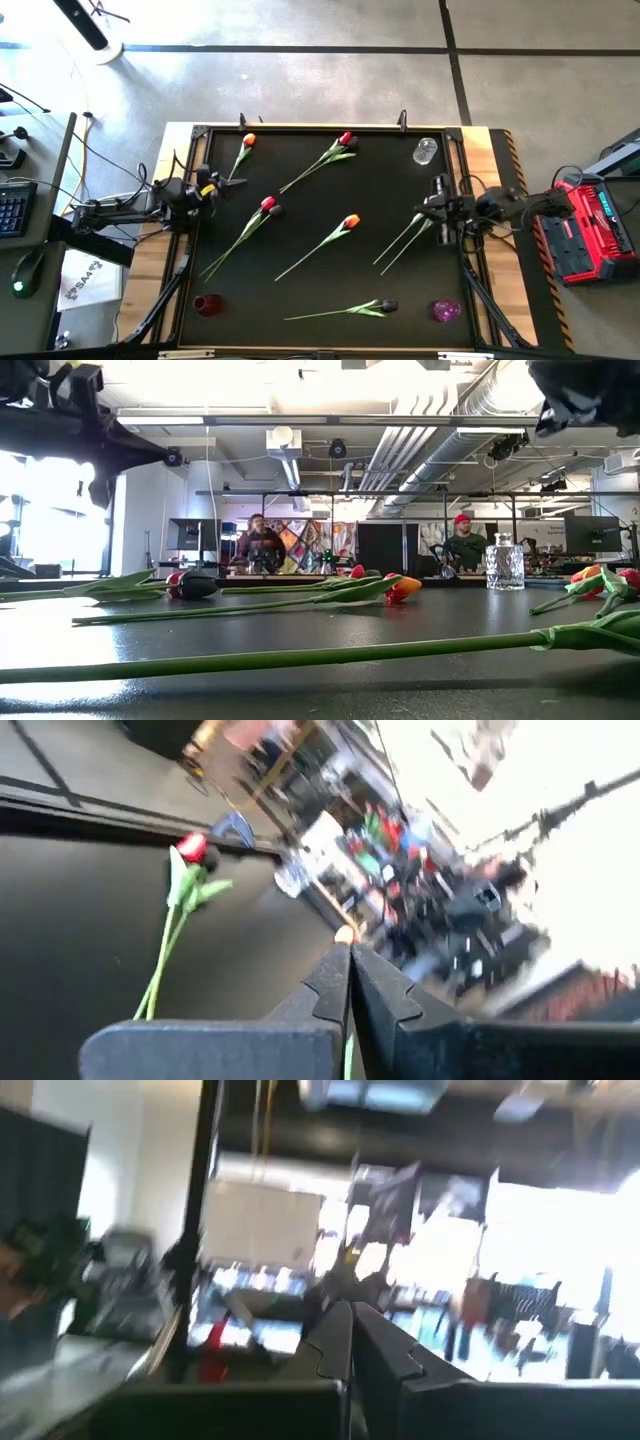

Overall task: Sort flowers into vase by color
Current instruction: Put the top orange tulip into the transparent flower vase

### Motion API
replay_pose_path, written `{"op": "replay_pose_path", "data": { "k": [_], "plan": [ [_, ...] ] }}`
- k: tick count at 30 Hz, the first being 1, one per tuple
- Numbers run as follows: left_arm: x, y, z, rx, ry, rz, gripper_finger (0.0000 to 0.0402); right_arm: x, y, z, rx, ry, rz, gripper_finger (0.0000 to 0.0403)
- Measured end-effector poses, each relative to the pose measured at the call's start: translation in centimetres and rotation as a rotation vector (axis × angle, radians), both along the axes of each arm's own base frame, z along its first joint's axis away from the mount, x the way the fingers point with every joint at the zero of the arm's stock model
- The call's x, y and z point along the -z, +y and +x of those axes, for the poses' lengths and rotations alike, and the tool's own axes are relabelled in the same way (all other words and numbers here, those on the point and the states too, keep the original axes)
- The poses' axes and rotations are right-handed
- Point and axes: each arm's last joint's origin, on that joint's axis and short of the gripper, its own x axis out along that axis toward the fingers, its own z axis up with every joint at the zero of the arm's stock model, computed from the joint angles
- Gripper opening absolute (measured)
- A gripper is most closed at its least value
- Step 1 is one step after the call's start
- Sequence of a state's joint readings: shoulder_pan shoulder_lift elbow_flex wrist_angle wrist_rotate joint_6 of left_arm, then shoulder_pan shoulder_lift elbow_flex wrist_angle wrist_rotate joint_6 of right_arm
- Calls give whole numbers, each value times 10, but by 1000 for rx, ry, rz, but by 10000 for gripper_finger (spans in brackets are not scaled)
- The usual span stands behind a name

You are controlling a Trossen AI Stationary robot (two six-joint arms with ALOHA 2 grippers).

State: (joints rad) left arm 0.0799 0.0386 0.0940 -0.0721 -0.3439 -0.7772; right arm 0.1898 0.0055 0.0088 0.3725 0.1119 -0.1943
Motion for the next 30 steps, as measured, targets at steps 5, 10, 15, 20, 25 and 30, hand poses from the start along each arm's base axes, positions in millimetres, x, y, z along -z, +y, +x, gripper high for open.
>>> {"op": "replay_pose_path", "data": {
  "k": [5,10,15,20,25,30],
  "plan": [
    [-2,1,4,-9,-14,-13,26,-20,-3,-9,41,-189,57,0],
    [-12,1,14,23,-36,-28,61,-35,-6,-20,12,-374,156,0],
    [-35,2,30,13,66,4,89,-42,-13,-29,45,-488,509,0],
    [-55,14,51,-124,299,-53,98,-30,-19,-20,139,-431,918,0],
    [-77,31,75,-191,594,-105,109,-11,-19,-9,251,-281,1020,0],
    [-74,53,93,-270,900,-163,125,-8,-18,-4,269,-240,1019,0]
  ]
}}
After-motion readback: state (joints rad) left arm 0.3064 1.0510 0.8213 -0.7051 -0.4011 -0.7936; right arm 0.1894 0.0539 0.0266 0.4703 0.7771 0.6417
